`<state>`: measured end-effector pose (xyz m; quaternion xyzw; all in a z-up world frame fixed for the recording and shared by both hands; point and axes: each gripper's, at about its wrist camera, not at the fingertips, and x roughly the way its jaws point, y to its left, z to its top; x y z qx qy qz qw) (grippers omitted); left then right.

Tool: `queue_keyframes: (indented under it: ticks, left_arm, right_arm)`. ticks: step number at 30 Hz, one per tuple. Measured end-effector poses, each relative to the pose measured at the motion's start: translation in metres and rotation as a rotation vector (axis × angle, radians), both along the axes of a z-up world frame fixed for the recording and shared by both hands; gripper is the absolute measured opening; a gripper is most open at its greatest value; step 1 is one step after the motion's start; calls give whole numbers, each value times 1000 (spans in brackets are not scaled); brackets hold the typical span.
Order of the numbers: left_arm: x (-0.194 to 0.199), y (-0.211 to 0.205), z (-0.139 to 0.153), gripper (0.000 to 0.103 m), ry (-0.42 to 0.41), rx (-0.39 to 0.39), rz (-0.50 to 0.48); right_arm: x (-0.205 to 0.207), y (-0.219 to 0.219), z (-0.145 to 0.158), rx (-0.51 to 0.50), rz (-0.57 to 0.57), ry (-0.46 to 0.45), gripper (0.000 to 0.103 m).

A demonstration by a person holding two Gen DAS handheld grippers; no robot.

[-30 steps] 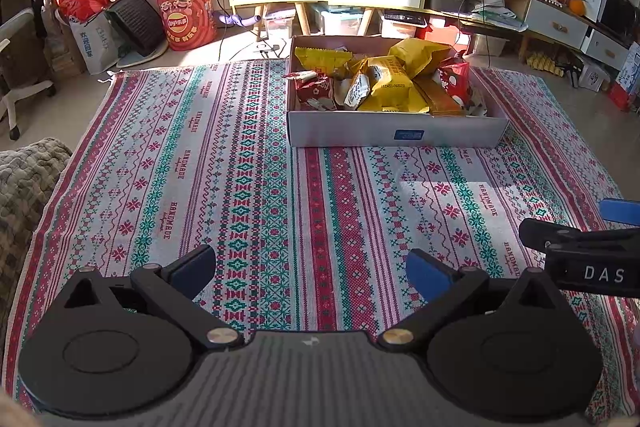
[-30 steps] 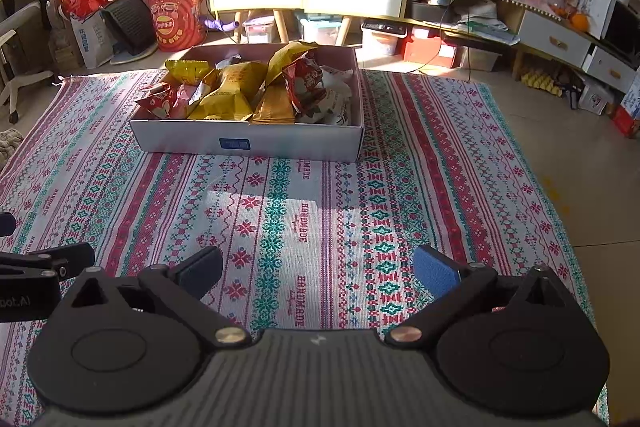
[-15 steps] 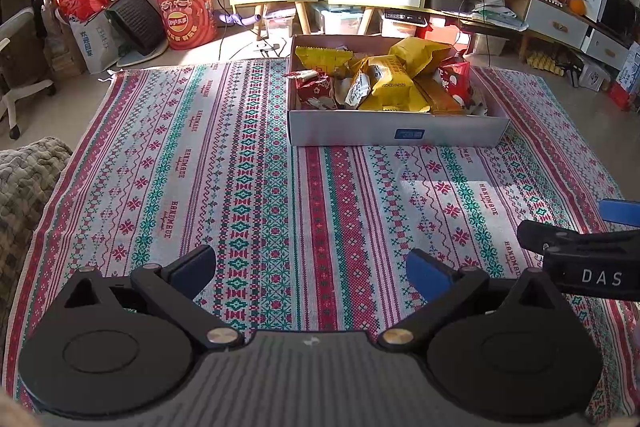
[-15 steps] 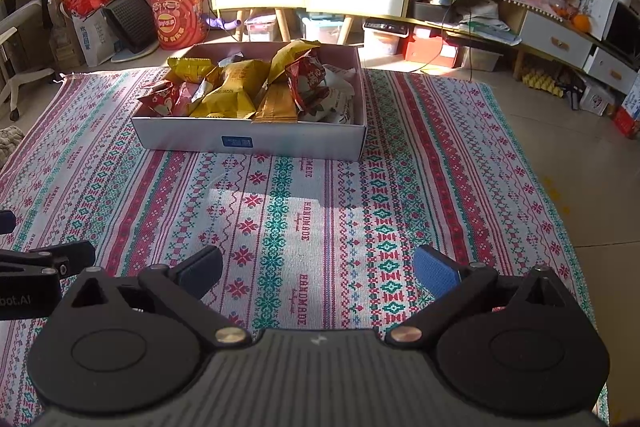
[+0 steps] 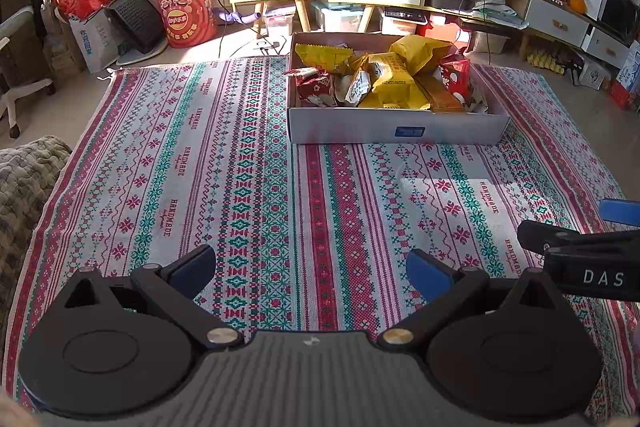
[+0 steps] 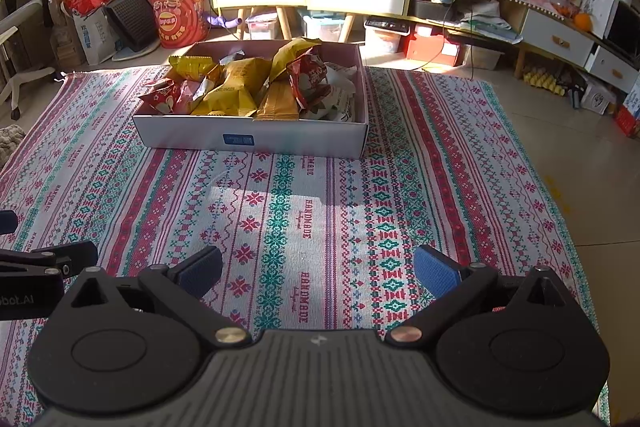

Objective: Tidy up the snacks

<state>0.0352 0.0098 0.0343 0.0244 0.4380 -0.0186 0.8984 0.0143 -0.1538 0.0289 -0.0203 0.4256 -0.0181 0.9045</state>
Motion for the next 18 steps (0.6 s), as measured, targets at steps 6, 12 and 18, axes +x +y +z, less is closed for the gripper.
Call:
queue_keyframes:
  ticks: [6, 12, 18]
  left_arm:
    - [0, 0, 0, 103, -1, -1, 1]
    - [0, 1, 1, 103, -2, -2, 1]
    - [0, 0, 2, 103, -4, 6, 1]
  right_arm:
    - [-1, 1, -3, -1, 1, 2, 102]
    - [0, 0, -2, -1, 1, 2, 102]
    - [0, 0, -2, -5, -6, 3, 102]
